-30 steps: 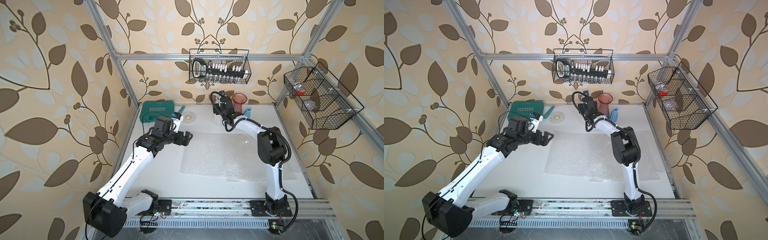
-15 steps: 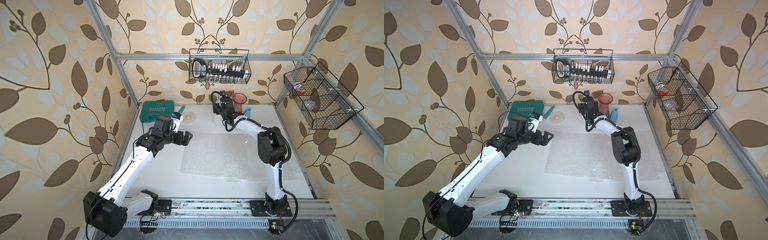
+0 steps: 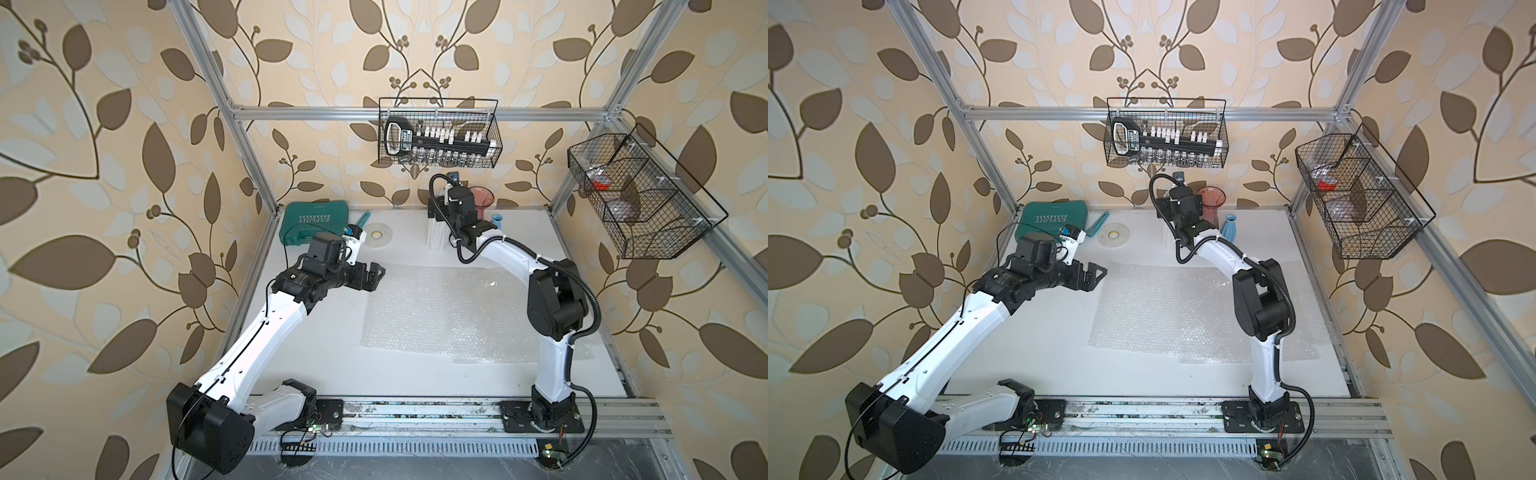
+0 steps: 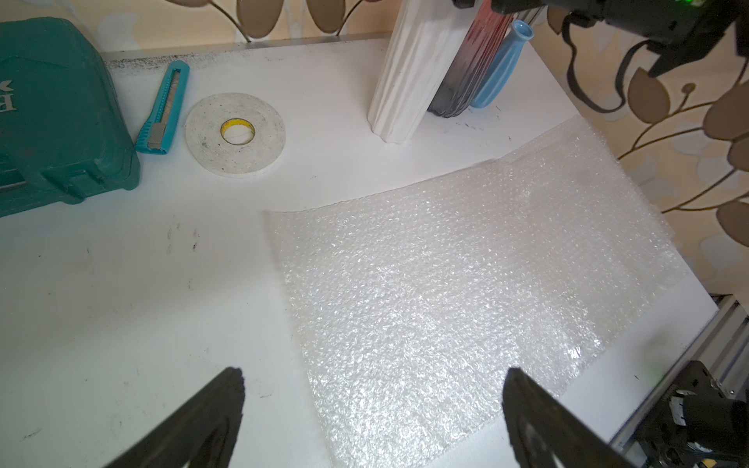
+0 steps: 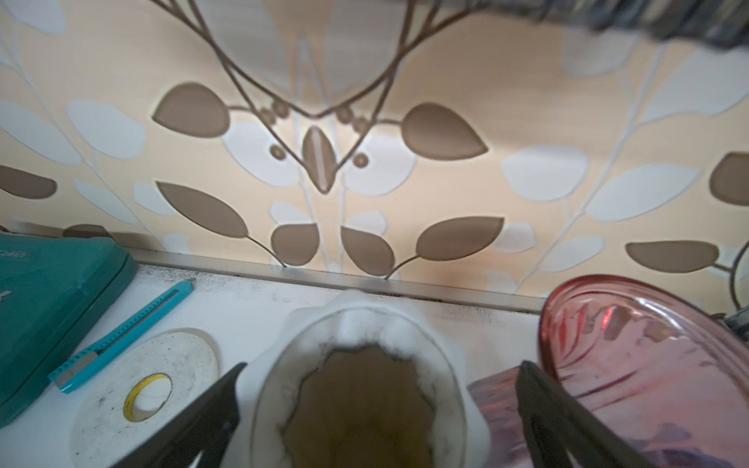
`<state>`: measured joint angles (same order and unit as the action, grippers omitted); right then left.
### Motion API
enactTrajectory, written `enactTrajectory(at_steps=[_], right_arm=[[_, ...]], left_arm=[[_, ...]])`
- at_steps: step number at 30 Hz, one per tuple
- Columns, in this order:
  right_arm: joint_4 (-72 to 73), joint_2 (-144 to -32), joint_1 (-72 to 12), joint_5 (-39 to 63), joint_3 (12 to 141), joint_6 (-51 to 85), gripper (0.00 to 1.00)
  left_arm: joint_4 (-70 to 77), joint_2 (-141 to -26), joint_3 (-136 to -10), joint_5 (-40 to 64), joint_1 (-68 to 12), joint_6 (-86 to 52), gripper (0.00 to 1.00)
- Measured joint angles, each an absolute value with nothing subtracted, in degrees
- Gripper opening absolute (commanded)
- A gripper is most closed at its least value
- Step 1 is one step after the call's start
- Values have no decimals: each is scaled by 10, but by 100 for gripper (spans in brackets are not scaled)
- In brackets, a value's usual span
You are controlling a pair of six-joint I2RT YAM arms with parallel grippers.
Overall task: Unwrap the vase from the bubble wrap
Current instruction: Place the vase at the center of the board.
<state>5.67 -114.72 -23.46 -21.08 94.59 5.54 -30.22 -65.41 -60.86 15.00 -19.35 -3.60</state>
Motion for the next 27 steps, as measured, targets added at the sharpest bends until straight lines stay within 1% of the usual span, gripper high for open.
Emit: enactTrajectory(at_steps=[6, 15, 22, 27], right_arm=[[50, -1070, -236, -184, 893, 55, 100], [27, -910, -238, -173, 749, 55, 100], [23, -797, -239, -222, 639, 55, 100], [30, -745, -239, -269, 565, 58, 100]], left_arm=[[-302, -654, -609, 152, -189, -39, 99], [-302, -661, -609, 142, -186, -65, 99], [-302, -660, -605, 54, -186, -130, 99], [-291, -651, -576, -27, -186, -175, 99]])
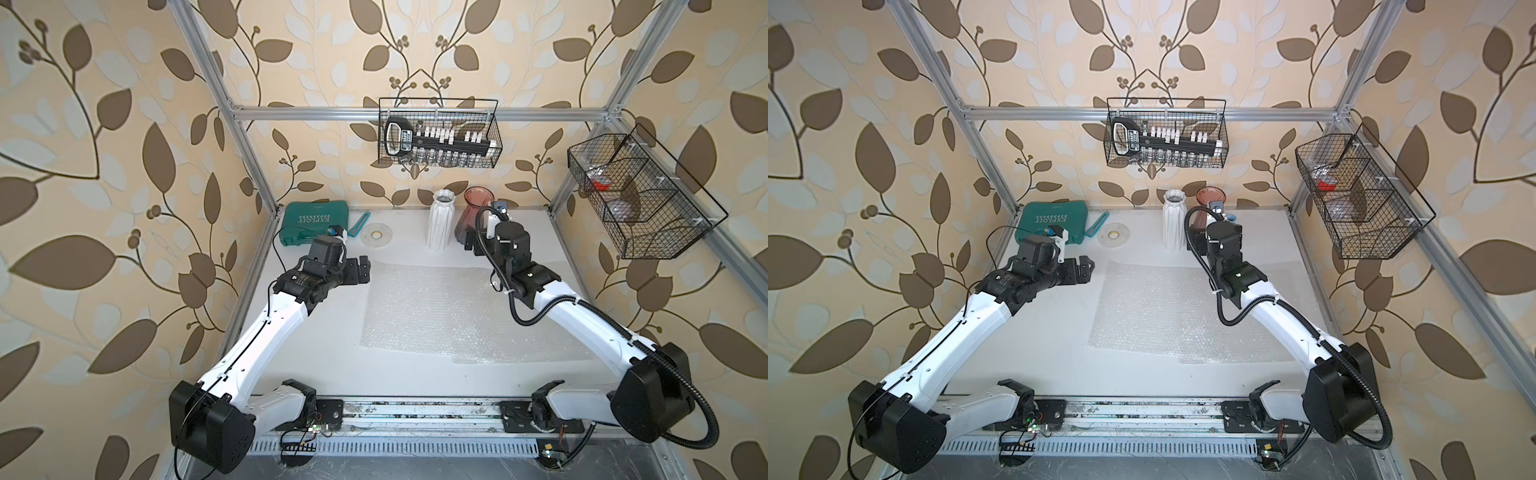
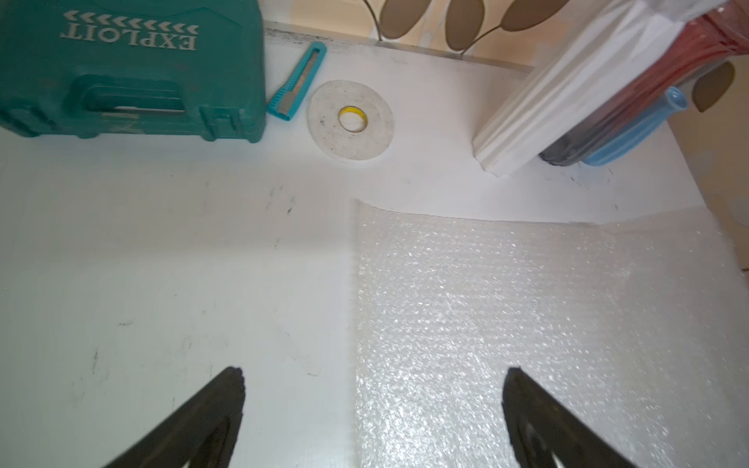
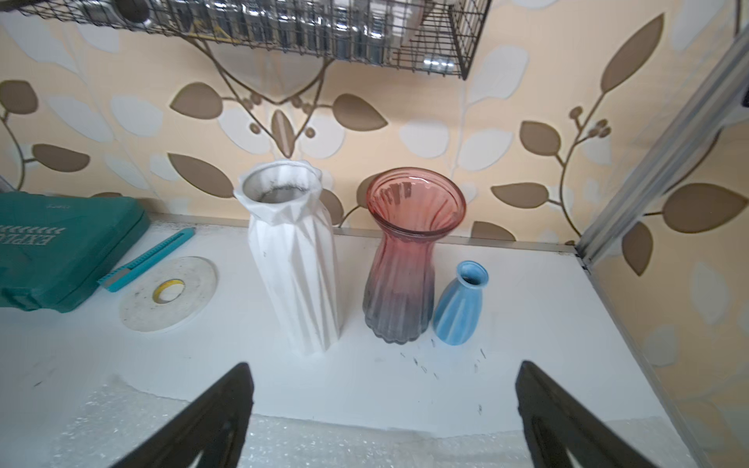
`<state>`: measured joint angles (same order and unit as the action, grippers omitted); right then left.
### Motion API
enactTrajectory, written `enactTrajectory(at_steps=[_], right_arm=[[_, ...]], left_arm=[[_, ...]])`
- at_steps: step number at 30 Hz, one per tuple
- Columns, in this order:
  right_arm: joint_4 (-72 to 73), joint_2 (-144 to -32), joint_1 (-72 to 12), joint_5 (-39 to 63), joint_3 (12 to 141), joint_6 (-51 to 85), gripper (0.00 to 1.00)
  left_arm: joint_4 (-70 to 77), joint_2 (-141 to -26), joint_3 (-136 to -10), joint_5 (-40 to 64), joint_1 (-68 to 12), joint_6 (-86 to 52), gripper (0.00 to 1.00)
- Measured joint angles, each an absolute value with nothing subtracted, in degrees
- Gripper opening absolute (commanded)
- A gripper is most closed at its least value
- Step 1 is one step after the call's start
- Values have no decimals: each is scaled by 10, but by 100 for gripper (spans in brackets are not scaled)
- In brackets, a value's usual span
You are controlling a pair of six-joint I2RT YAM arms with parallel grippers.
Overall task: Unwrap the vase from the bubble wrap
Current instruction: Reset both arms
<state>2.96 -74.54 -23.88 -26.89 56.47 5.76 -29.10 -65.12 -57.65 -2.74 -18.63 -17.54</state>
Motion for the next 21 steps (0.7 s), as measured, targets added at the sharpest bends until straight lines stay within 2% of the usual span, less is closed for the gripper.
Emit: enactTrajectory(at_steps=[11, 21], right_arm=[[82, -696, -223, -366, 442, 64, 100], [175, -688, -188, -425, 338, 62, 100]], left_arm=[[-218, -626, -484, -178, -186, -197, 99], [-102, -651, -426, -281, -186, -128, 99]])
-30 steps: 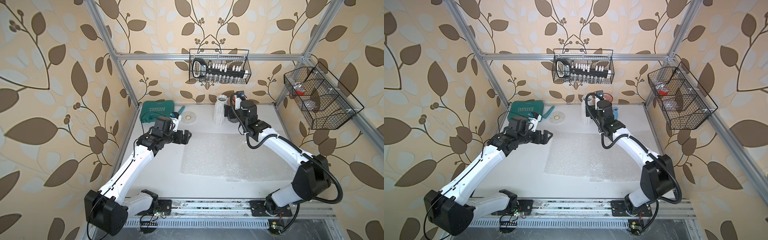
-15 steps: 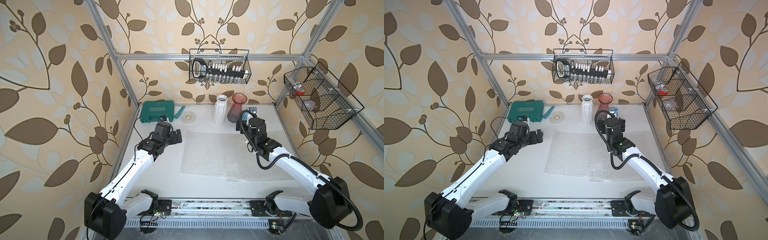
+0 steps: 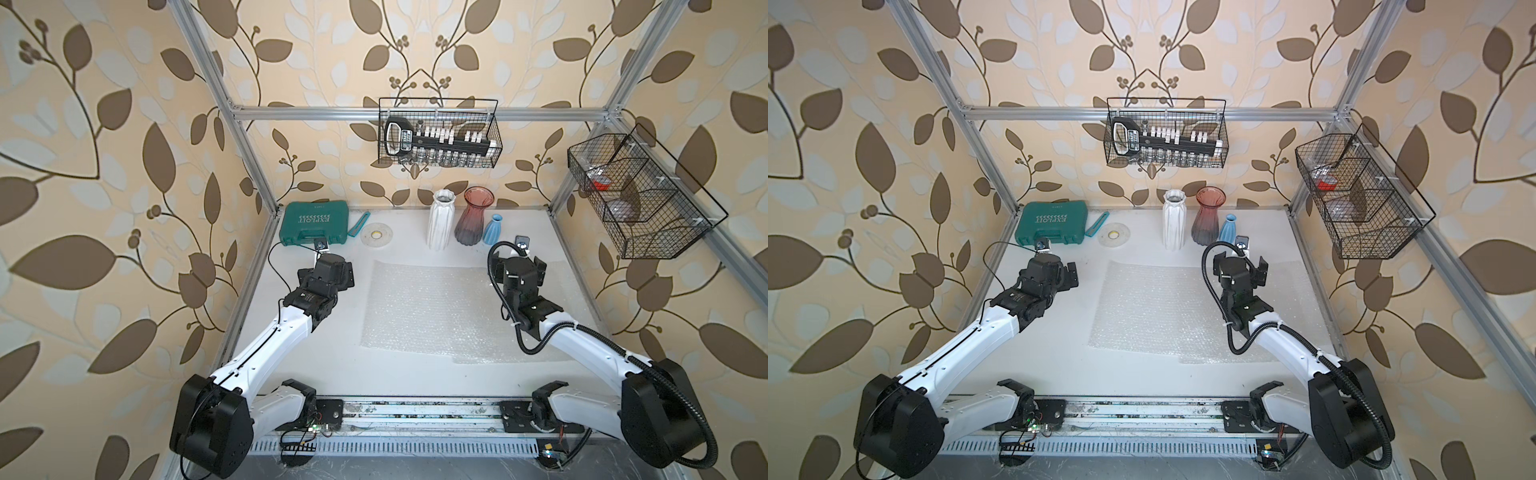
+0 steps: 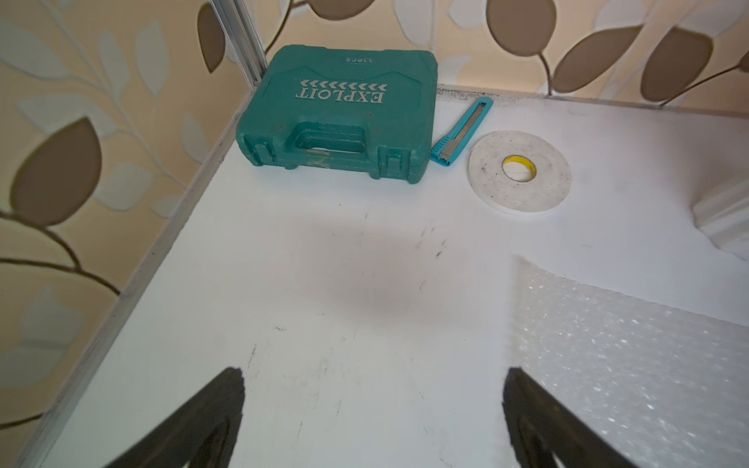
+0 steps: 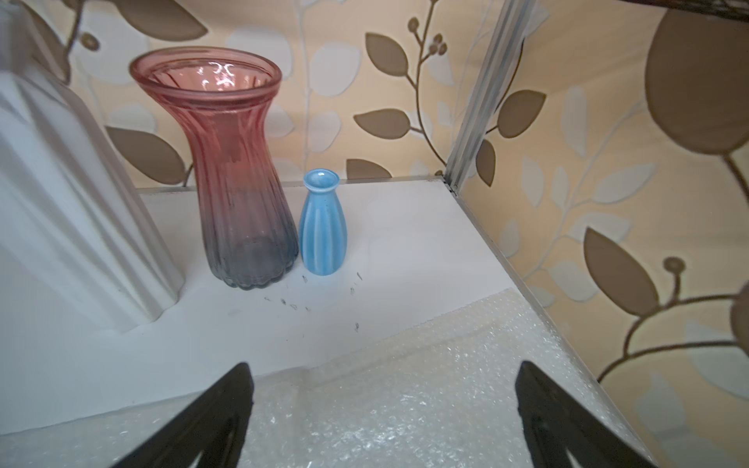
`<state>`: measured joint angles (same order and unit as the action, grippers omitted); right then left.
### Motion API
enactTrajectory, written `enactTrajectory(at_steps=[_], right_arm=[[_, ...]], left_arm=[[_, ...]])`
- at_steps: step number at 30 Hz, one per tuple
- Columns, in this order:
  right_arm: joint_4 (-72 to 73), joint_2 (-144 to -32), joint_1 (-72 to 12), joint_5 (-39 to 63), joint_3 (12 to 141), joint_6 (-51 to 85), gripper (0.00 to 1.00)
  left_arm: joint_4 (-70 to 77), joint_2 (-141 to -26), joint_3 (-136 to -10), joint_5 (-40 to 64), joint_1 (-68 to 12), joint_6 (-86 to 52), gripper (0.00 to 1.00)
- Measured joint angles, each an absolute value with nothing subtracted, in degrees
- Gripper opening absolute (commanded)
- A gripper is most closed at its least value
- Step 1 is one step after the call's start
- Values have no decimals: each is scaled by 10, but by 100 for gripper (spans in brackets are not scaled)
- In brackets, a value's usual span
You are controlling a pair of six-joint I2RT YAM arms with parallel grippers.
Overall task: Unwrap the vase from the bubble wrap
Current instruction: Reset both arms
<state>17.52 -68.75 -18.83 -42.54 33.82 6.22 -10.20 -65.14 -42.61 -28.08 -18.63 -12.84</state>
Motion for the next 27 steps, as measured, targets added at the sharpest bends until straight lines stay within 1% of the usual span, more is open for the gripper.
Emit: enactTrajectory(at_steps=[6, 14, 18, 22, 27], right_arm=[[244, -700, -137, -425, 296, 59, 100], [312, -727, -63, -363, 258, 57, 100], [324, -749, -36, -318, 257, 63, 100], [328, -755, -3, -263, 256, 75, 100], [353, -755, 10, -216, 243, 81, 100]], left_arm=[[-9, -706, -402, -298, -167, -59, 99], [84, -767, -397, -269, -107, -15, 99], [120, -792, -386, -234, -76, -8, 99], [146, -804, -359, -161, -32, -8, 99], [179, -803, -324, -86, 10, -19, 99]])
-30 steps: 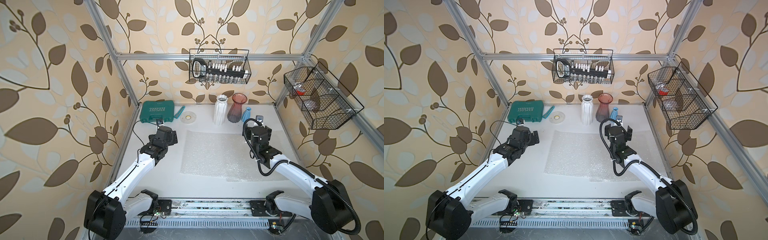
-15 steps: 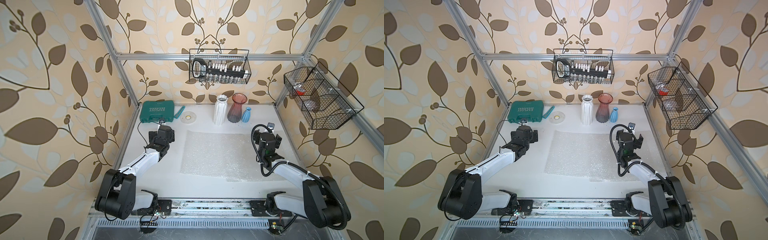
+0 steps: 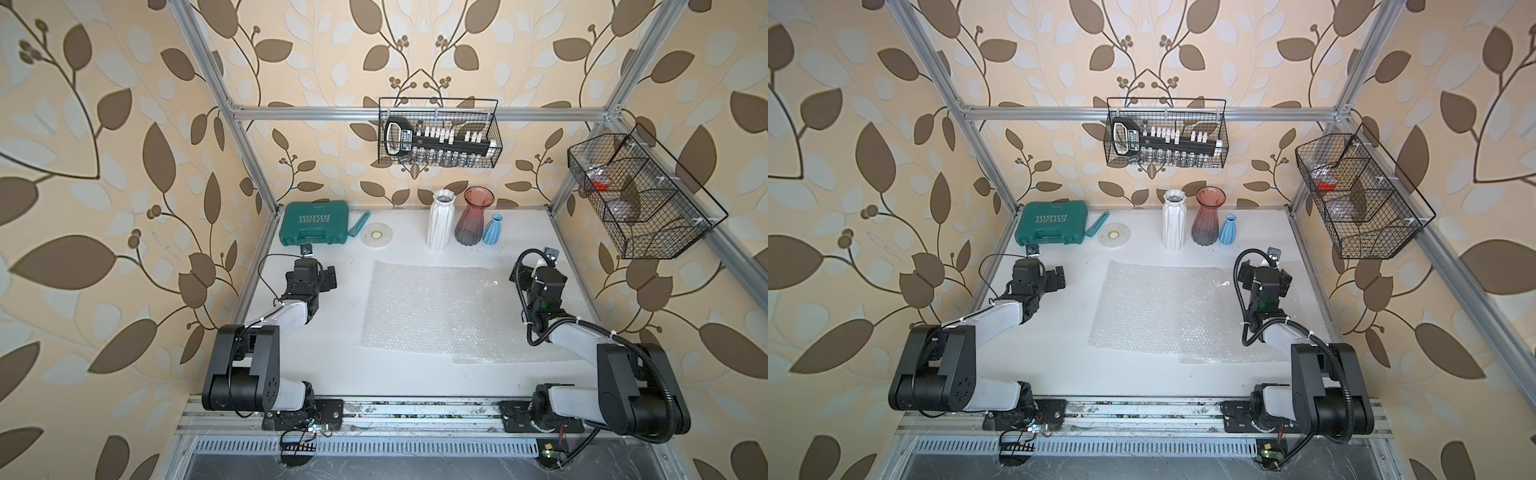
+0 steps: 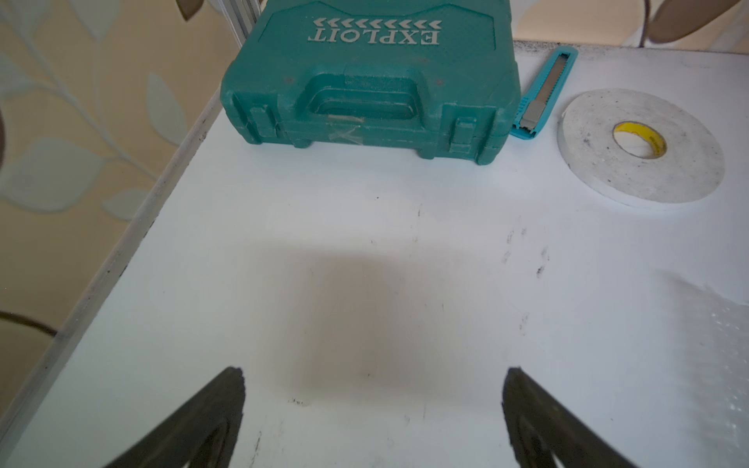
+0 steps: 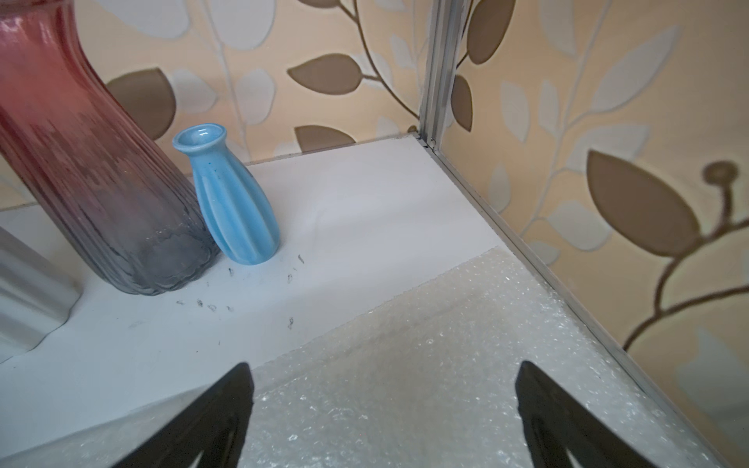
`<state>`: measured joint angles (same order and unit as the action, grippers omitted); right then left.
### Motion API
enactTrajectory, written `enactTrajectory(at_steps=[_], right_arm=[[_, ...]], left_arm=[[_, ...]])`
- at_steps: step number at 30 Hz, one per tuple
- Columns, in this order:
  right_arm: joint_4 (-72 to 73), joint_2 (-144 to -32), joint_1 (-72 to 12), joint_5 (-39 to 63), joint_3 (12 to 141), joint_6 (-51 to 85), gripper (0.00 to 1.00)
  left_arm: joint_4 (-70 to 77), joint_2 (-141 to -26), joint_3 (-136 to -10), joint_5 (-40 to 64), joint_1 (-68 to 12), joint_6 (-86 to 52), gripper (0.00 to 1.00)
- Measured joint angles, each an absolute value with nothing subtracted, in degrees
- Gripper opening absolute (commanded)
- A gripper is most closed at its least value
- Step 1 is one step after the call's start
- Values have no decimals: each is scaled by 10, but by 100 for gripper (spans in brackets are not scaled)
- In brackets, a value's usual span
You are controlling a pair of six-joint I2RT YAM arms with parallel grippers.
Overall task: Unwrap the vase from the bubble wrap
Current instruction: Reset both arms
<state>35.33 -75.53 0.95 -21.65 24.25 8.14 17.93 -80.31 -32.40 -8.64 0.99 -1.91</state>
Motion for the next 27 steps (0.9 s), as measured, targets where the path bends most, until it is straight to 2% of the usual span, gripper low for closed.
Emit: enactTrajectory(at_steps=[10, 19, 27], right_arm=[[421, -755, 17, -157, 195, 83, 100], [505, -763, 17, -126, 152, 78, 100], [573, -840, 14, -109, 145, 69, 100]], left_arm=[[273, -803, -264, 11, 20, -19, 99], [389, -839, -214, 51, 20, -14, 99], [392, -863, -216, 60, 20, -10, 99]])
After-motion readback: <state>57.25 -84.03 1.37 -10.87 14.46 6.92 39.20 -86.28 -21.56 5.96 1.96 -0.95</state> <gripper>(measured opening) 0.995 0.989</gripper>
